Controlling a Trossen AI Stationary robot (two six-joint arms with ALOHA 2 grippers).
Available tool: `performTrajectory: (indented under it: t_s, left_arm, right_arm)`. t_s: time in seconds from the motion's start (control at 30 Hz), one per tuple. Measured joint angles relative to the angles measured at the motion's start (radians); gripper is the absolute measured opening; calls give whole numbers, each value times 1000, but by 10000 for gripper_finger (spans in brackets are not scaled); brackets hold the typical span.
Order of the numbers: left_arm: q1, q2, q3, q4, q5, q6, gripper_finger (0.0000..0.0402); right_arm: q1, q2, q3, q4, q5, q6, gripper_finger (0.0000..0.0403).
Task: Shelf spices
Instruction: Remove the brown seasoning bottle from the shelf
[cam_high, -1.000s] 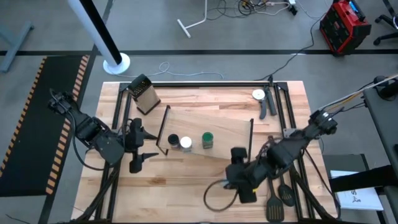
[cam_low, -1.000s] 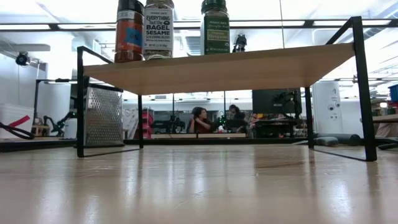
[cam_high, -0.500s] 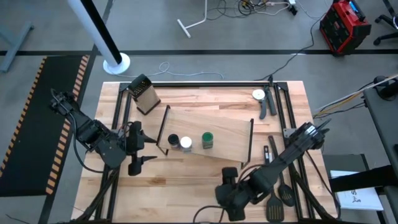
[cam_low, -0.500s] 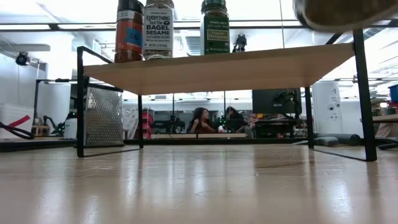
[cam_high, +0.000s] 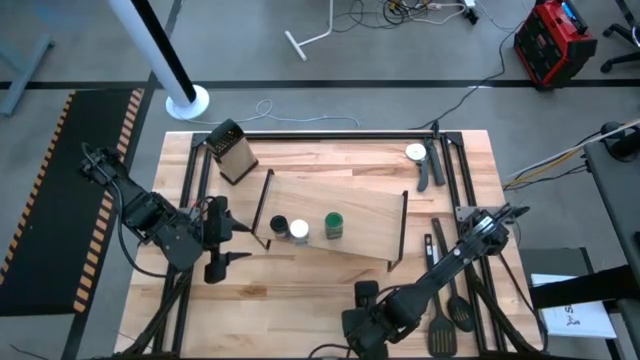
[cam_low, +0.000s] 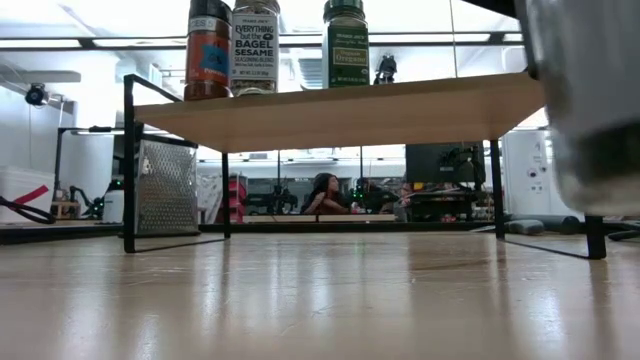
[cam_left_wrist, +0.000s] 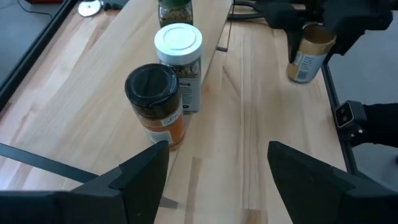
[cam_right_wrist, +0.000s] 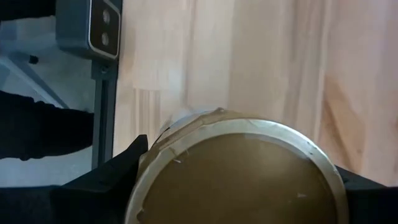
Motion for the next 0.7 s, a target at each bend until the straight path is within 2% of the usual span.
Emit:
performTrajectory:
  t_s: [0.27,0.7]
  left_arm:
    - [0,0,0,-2,5,-11,263]
    - [-1,0,0,-2,8,-17,263]
  right_arm:
    - [32,38,-9,-38,0,11,260]
    - [43,25,-98,-50,31,71,275]
